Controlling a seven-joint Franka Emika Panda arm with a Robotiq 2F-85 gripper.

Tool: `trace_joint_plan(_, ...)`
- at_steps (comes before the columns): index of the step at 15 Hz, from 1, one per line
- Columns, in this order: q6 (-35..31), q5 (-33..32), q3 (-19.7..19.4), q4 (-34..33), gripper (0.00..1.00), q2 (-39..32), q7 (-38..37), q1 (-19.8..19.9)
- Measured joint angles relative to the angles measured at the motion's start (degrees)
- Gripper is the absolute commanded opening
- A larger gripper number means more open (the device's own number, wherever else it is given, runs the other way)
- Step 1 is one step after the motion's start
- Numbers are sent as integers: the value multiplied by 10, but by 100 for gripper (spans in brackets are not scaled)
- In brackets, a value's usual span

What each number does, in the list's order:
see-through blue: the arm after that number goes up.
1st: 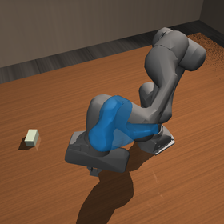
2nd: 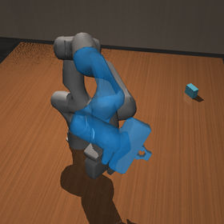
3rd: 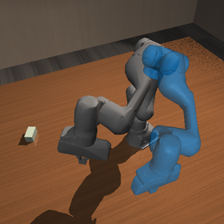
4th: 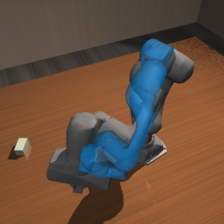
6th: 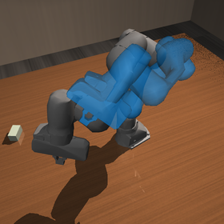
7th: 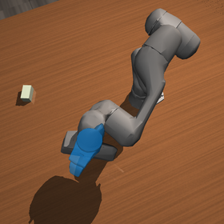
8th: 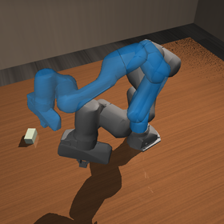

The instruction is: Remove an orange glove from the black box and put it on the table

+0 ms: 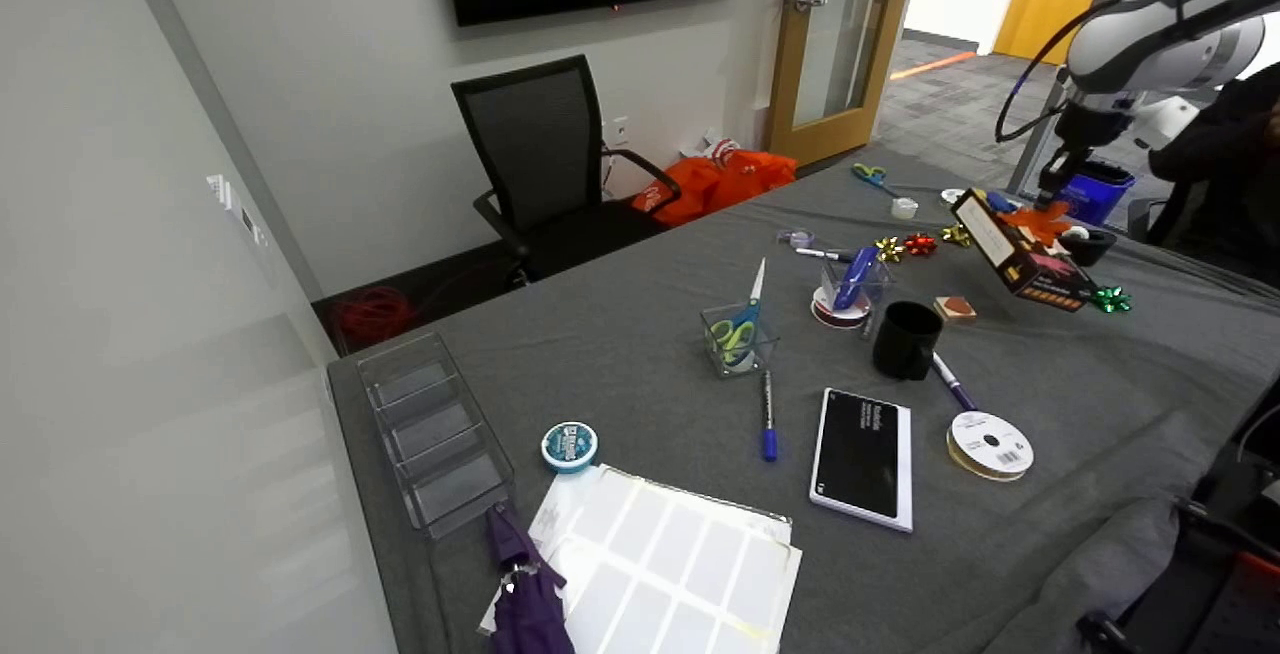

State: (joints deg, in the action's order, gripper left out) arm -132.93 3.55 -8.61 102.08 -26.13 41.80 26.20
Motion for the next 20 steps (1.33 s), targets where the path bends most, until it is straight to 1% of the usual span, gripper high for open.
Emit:
trace_joint_plan(1, -20, -1, -1, 3, 0, -10, -1, 0)
trace_joint_plan(2, -21, -1, -1, 4, 0, -15, 0, 1)
trace_joint_plan(5, 30, 2, -1, 1, 0, -1, 9, 6)
trace_joint_plan(8, 29, 2, -1, 2, 0, 4, 9, 7)
trace_joint_plan(11, 62, 3, -1, -1, 0, 14, 11, 8)
trace_joint_plan(12, 56, 3, -1, 0, 0, 15, 11, 8)
trace_joint_plan(14, 19, 2, -1, 5, 0, 6, 8, 6)
trace_joint_plan(16, 13, 3, -1, 7, 0, -1, 9, 7)
trace_joint_plan(20, 69, 15, -1, 7, 0, 25, 20, 9)
